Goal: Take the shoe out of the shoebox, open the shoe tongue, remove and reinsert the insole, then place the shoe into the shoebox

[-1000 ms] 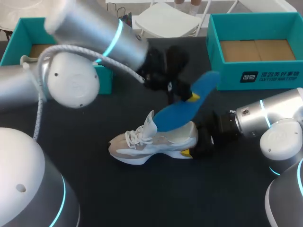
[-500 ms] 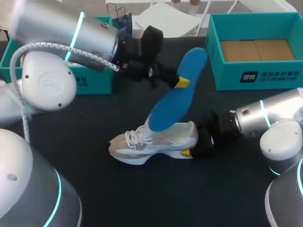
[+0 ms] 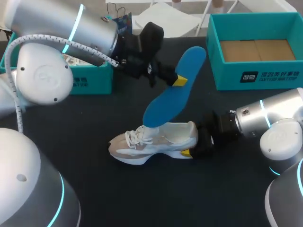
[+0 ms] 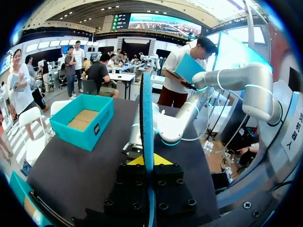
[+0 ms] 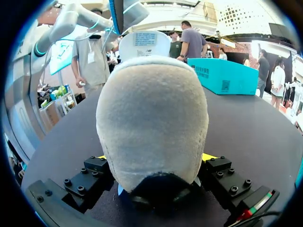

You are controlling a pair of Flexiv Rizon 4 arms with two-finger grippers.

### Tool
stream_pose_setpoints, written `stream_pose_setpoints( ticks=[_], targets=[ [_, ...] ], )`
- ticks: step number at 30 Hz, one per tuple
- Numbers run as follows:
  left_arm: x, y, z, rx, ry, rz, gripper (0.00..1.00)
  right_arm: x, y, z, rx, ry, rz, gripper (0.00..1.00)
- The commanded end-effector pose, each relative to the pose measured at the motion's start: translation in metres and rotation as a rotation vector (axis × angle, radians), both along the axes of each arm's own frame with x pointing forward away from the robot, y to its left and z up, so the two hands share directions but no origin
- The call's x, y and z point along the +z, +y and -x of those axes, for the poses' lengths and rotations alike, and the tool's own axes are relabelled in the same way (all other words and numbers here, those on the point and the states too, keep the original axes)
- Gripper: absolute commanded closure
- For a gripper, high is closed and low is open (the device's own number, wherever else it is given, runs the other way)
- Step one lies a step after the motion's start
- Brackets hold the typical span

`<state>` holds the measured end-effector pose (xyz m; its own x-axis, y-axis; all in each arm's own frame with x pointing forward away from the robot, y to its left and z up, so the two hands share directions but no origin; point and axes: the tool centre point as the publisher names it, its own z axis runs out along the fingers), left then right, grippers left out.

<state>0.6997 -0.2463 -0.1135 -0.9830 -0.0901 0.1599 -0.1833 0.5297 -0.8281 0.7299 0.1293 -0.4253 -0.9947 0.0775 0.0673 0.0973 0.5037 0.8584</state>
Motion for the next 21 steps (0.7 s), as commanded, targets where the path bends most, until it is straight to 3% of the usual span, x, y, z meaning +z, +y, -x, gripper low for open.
stream_pose_setpoints(
  ticks=[1,4,10,18,21],
  targets=[
    [0.001,0.0,-0.002,0.002,0.011,0.009,1.0,-0.005,0.004,0.0,0.0,0.0,0.001,1.0],
    [0.022,0.01,-0.005,0.071,0.111,0.139,1.0,-0.005,0.004,0.0,0.0,0.0,0.001,1.0],
    [0.059,0.003,0.002,0.101,0.228,0.319,1.0,-0.005,0.004,0.0,0.0,0.0,0.001,1.0],
    [0.089,-0.01,0.01,0.148,0.434,0.465,1.0,-0.005,0.004,0.0,0.0,0.0,0.001,1.0],
    [0.093,-0.016,0.016,0.104,0.584,0.464,1.0,-0.005,0.004,0.0,0.0,0.0,0.001,1.0]
  ],
)
